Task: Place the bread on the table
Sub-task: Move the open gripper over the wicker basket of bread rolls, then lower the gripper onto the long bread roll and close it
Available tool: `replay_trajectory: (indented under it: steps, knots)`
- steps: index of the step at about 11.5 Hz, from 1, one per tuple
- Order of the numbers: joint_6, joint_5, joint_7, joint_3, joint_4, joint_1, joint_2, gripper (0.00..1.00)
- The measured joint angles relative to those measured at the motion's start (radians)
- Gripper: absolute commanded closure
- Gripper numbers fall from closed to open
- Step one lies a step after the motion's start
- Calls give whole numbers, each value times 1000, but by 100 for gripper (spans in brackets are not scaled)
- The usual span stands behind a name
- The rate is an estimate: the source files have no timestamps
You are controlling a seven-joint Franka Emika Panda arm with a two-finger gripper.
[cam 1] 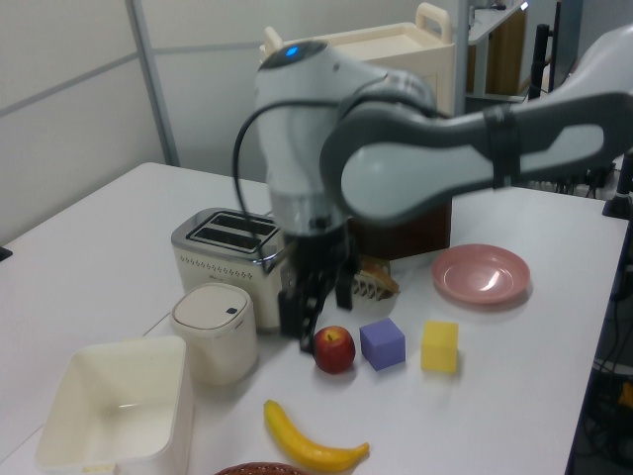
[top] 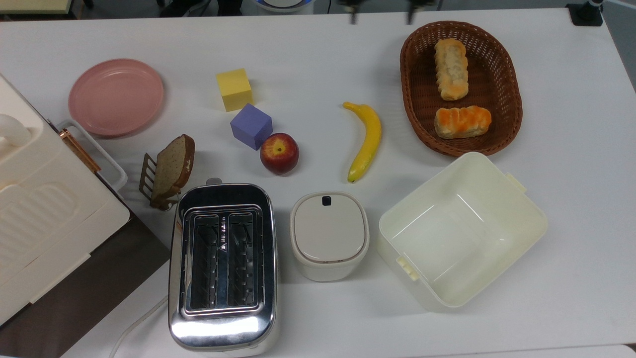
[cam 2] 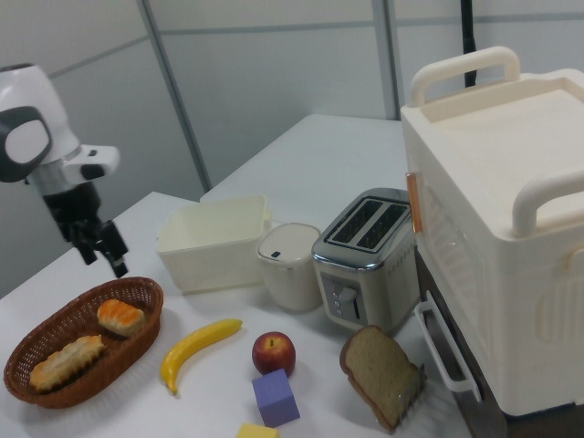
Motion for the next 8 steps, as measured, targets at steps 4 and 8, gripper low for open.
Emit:
replay_trajectory:
  steps: [4,8]
  knots:
    - [21,0,208,1,-3,179,76,0]
    - [104,11,317,1,-86,308,129,0]
